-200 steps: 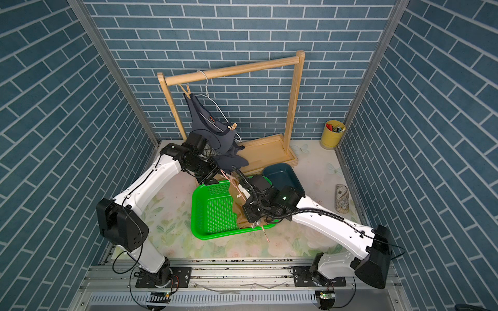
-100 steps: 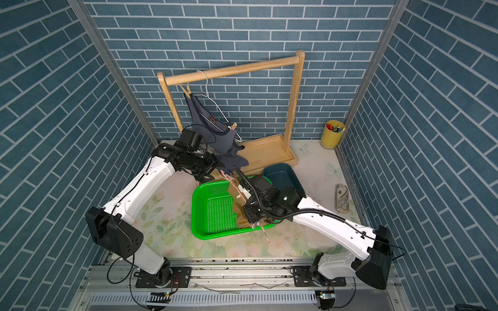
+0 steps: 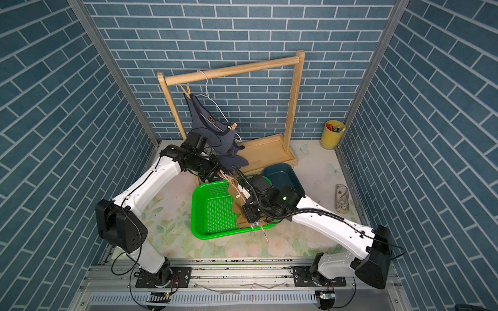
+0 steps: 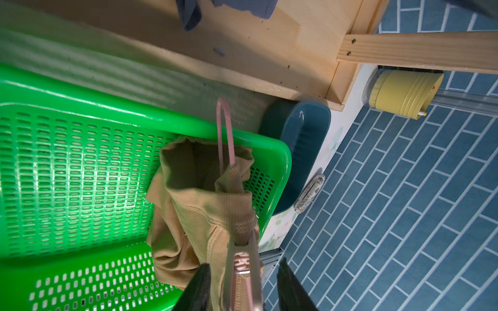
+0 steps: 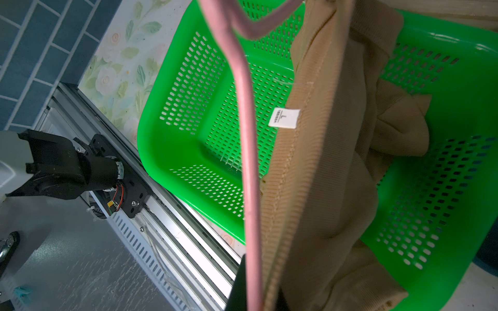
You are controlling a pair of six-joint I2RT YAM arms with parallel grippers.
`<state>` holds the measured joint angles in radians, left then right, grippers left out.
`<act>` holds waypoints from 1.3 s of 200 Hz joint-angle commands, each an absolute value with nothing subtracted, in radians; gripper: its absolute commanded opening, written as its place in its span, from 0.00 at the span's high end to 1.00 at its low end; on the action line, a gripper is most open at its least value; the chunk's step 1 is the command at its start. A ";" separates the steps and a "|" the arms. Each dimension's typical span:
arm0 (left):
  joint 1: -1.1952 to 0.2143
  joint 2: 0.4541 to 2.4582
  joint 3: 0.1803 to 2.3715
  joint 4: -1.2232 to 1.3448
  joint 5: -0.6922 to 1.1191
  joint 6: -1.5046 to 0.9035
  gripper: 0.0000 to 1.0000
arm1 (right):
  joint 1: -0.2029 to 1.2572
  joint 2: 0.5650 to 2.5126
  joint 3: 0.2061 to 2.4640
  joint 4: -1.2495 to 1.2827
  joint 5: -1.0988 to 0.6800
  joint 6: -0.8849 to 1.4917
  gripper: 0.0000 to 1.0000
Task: Remove the clothespins securing tank tops to the hanger
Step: Remove the clothespin from the hanger.
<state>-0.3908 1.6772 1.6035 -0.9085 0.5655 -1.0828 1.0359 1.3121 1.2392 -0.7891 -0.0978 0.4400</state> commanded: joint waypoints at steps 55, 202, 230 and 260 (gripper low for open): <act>-0.393 1.719 1.617 -0.933 0.598 -1.055 0.81 | 1.035 1.328 1.281 -0.777 -0.057 0.440 1.00; -0.393 1.724 1.695 -1.068 0.561 -0.981 0.97 | 1.029 1.334 1.195 -0.776 -0.055 0.428 1.00; -0.393 1.733 1.730 -1.146 0.530 -0.942 0.97 | 1.026 1.352 1.183 -0.804 -0.048 0.419 1.00; -0.393 1.752 1.777 -1.212 0.515 -0.913 0.98 | 1.025 1.351 1.173 -0.823 -0.027 0.419 1.00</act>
